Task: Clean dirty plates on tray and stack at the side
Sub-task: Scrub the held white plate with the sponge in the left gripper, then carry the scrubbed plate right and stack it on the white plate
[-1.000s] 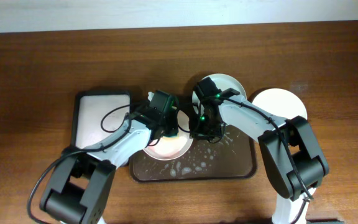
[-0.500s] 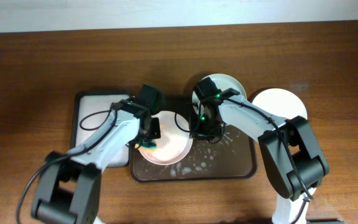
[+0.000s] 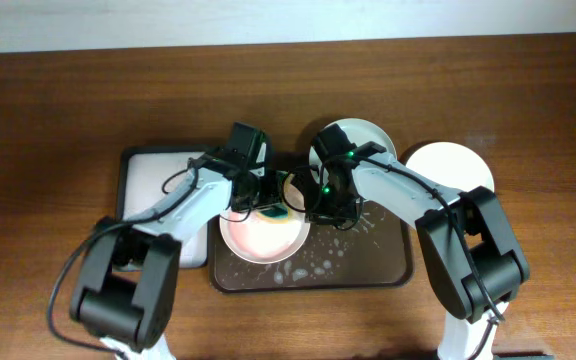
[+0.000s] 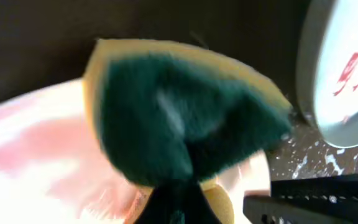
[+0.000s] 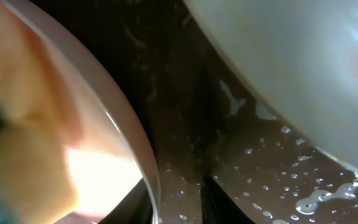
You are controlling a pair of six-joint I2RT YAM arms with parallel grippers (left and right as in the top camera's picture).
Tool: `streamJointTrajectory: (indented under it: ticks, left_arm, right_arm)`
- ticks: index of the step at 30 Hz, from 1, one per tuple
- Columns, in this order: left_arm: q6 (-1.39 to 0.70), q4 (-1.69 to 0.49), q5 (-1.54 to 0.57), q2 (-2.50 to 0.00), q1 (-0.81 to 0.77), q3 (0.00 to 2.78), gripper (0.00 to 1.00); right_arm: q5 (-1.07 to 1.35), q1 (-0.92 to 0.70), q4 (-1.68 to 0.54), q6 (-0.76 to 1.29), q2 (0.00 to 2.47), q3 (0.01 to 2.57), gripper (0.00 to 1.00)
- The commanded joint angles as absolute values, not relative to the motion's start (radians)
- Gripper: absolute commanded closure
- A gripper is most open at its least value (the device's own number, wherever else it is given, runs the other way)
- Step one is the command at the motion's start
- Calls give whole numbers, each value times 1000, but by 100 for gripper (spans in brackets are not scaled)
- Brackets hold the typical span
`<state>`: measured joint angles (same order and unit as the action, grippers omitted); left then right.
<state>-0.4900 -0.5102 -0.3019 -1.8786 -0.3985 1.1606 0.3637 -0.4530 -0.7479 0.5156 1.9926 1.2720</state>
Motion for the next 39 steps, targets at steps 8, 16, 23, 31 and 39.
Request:
streamJointTrajectory:
  ticks: [8, 16, 23, 31, 39]
  left_arm:
    - [-477, -630, -2, -1989, -383, 1159, 100]
    - [-476, -702, 50, -1702, -382, 1168, 100]
    - [-476, -871, 147, -1563, -244, 1166, 100]
    - [-259, -853, 41, -1637, -97, 1160, 100]
    - [-260, -823, 47, -1828, -92, 1160, 100]
  right_arm:
    - [272, -443, -760, 514, 2022, 1233, 73]
    - [201, -443, -802, 513, 2022, 1233, 73]
    - [202, -444, -781, 502, 2022, 1234, 96]
    - [79, -447, -804, 371, 1822, 1262, 96]
    - [-474, -625, -849, 284, 1632, 1262, 96]
